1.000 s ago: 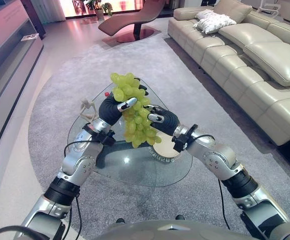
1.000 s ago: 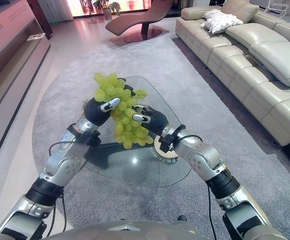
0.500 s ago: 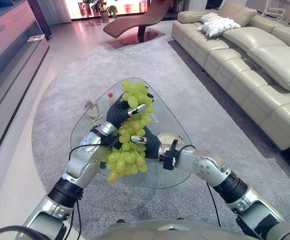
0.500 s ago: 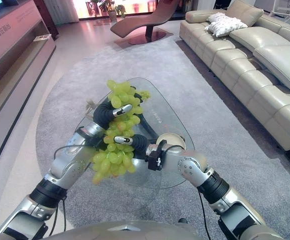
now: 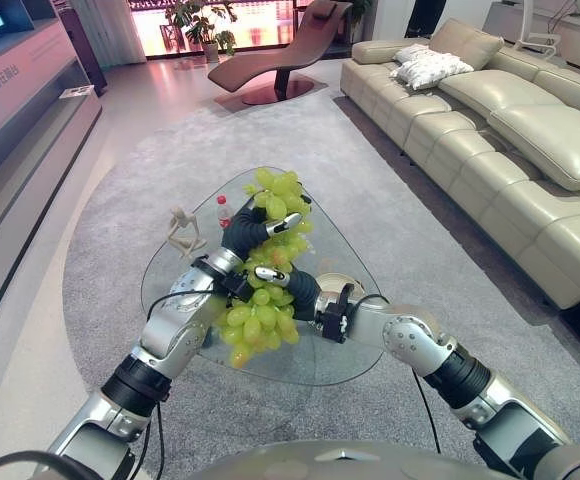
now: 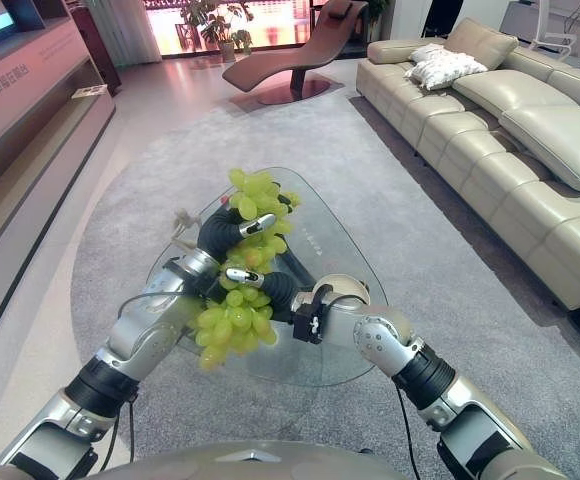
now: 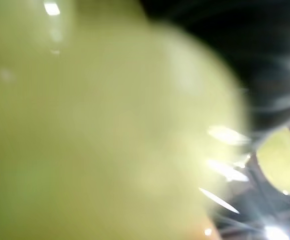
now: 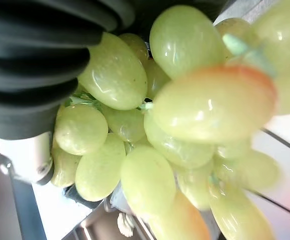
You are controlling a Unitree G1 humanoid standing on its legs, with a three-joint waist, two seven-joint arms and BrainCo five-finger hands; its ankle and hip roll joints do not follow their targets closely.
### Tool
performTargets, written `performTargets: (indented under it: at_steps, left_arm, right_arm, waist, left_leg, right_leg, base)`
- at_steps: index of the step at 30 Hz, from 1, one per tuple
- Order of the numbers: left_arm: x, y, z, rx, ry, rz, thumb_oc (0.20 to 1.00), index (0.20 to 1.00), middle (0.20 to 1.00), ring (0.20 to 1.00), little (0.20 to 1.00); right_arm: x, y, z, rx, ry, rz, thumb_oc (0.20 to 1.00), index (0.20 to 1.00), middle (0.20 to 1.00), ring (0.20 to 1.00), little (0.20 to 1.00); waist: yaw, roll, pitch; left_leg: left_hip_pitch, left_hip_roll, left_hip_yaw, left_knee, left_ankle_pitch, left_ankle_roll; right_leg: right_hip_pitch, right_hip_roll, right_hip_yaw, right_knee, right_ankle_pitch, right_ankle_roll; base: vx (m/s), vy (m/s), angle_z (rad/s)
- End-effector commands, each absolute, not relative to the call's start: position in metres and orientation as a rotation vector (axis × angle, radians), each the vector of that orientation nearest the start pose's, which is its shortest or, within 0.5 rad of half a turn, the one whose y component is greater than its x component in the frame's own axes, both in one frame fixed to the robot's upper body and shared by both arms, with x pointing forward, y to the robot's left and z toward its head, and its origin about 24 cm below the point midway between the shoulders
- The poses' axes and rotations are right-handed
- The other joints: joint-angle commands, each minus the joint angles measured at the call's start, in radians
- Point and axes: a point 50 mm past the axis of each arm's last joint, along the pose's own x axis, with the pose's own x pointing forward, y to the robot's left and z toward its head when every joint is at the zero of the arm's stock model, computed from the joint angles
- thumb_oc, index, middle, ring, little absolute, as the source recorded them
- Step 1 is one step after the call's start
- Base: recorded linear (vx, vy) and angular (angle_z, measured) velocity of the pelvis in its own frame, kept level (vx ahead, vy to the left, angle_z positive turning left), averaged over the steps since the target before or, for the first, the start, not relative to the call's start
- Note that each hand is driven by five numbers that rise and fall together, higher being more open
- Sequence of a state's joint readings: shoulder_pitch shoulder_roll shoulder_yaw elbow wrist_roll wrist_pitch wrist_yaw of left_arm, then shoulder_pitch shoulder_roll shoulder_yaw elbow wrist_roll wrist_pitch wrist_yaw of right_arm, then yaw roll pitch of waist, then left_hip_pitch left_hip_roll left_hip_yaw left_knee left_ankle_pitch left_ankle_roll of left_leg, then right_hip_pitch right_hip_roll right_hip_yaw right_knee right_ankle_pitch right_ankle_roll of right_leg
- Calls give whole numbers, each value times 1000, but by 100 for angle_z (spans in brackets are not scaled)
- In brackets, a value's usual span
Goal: Pick up fruits into the plate
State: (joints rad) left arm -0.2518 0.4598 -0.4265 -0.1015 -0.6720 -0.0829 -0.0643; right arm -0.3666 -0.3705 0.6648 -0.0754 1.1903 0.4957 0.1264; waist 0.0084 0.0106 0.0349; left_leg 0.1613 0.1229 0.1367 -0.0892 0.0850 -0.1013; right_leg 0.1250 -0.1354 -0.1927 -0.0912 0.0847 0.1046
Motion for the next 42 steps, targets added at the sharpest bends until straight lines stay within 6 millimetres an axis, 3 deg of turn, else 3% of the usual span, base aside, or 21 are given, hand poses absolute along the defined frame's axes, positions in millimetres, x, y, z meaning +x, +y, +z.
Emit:
performTargets:
  at_steps: [1, 9, 16, 17, 18, 19, 20, 23, 26, 32, 42]
  left_arm:
    - [286, 66, 154, -237, -338, -695, 200, 200, 200, 200, 200]
    - [288, 93, 144, -279, -315, -549, 200, 200, 200, 200, 200]
    - [288, 125, 124, -309, -251, -416, 200, 200, 200, 200, 200]
    - [287, 128, 118, -308, -239, -405, 388, 388, 388, 388, 388]
    - [287, 131, 115, -306, -230, -400, 526, 526, 526, 526, 526]
    - [285, 134, 109, -302, -214, -387, 837, 837, 837, 837, 837]
    - [284, 139, 103, -289, -193, -365, 1000, 1000, 1000, 1000, 1000]
    - [283, 149, 89, -270, -142, -328, 1000, 1000, 1000, 1000, 1000]
    - [279, 170, 63, -232, -54, -239, 1000, 1000, 1000, 1000, 1000]
    - [267, 193, 24, -218, 90, -161, 1000, 1000, 1000, 1000, 1000]
    - [248, 212, -23, -181, 273, -70, 1000, 1000, 1000, 1000, 1000]
  right_arm:
    - [204, 42, 131, 686, 366, 1401, 200, 200, 200, 200, 200]
    - [221, 16, 127, 726, 280, 1238, 200, 200, 200, 200, 200]
    - [244, -23, 117, 786, 224, 1017, 200, 200, 200, 200, 200]
    - [247, -29, 114, 794, 222, 982, 200, 200, 200, 200, 200]
    - [248, -32, 112, 797, 224, 961, 200, 200, 200, 200, 200]
    - [251, -38, 109, 804, 218, 922, 200, 200, 200, 200, 200]
    - [254, -45, 105, 806, 216, 886, 200, 200, 200, 200, 200]
    - [260, -60, 99, 806, 201, 807, 200, 200, 200, 200, 200]
    - [269, -86, 89, 816, 184, 686, 200, 200, 200, 200, 200]
    - [278, -117, 78, 842, 166, 555, 200, 200, 200, 200, 200]
    - [290, -158, 53, 772, 197, 334, 200, 200, 200, 200, 200]
  waist:
    - [1, -28, 37]
    - [4, -23, 51]
    - [9, -22, 68]
    - [9, -21, 72]
    - [9, -21, 76]
    - [10, -20, 80]
    - [10, -19, 85]
    - [11, -17, 95]
    - [14, -17, 115]
    - [18, -19, 132]
    - [21, -11, 172]
  left_leg:
    - [-10, -9, 26, 39, -131, 19]
    - [-19, -8, 21, 42, -126, 16]
    - [-29, -10, 14, 42, -124, 16]
    - [-30, -10, 13, 43, -125, 17]
    - [-31, -10, 12, 44, -125, 17]
    - [-35, -10, 12, 46, -126, 18]
    - [-39, -11, 11, 47, -125, 19]
    - [-47, -13, 9, 47, -125, 21]
    - [-62, -16, 6, 43, -120, 23]
    - [-65, -20, 0, 34, -116, 24]
    - [-99, -28, -11, 53, -121, 25]
  right_leg:
    - [31, -39, -23, 53, -105, 25]
    - [27, -39, -33, 59, -104, 23]
    - [24, -40, -49, 60, -108, 20]
    - [23, -40, -50, 62, -109, 19]
    - [22, -40, -50, 64, -110, 18]
    - [20, -39, -51, 65, -111, 17]
    - [15, -39, -51, 67, -112, 16]
    - [8, -39, -51, 69, -113, 15]
    - [-4, -39, -55, 68, -111, 14]
    - [-5, -37, -62, 62, -110, 13]
    - [-36, -34, -60, 87, -123, 7]
  base:
    - [0, 0, 0]
    - [4, 0, 0]
    - [5, 2, 0]
    - [0, 0, 0]
    - [0, 0, 0]
    - [0, 0, 0]
    - [0, 0, 0]
    - [-15, 6, 1]
    - [-30, 8, 1]
    - [1, 1, 1]
    - [-1, 8, 5]
